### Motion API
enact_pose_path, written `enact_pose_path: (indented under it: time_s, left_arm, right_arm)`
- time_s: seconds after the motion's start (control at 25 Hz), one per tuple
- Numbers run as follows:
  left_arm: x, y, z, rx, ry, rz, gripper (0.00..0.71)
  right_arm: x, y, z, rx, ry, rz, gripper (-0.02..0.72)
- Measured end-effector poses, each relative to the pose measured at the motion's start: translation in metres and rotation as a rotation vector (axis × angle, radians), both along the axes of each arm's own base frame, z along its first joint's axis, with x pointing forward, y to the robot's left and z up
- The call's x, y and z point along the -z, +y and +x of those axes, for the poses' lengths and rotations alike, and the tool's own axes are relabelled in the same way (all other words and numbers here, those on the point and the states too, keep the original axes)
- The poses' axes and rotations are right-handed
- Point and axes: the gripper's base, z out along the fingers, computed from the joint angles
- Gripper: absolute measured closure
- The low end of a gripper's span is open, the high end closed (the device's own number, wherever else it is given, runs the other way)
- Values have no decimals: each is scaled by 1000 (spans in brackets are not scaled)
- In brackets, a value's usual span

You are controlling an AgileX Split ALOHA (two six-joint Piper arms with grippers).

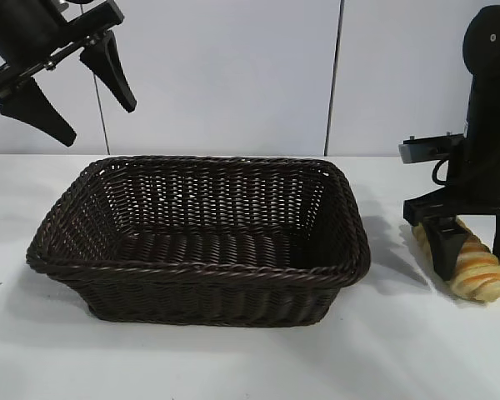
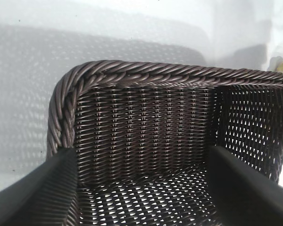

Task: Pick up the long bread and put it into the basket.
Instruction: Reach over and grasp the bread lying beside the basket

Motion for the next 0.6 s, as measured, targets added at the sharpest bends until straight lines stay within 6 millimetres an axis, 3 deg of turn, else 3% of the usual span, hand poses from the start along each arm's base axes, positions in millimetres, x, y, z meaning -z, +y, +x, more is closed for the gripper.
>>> enact_pose_path:
  time_s: [0.28, 0.6]
  left_arm:
    - [0, 0, 0, 0, 0, 0, 158]
    - [0, 0, 0, 0, 1, 0, 158]
  right_arm:
    - [0, 0, 0, -1, -3, -5, 470]
    - [-6, -1, -1, 2, -7, -4, 503]
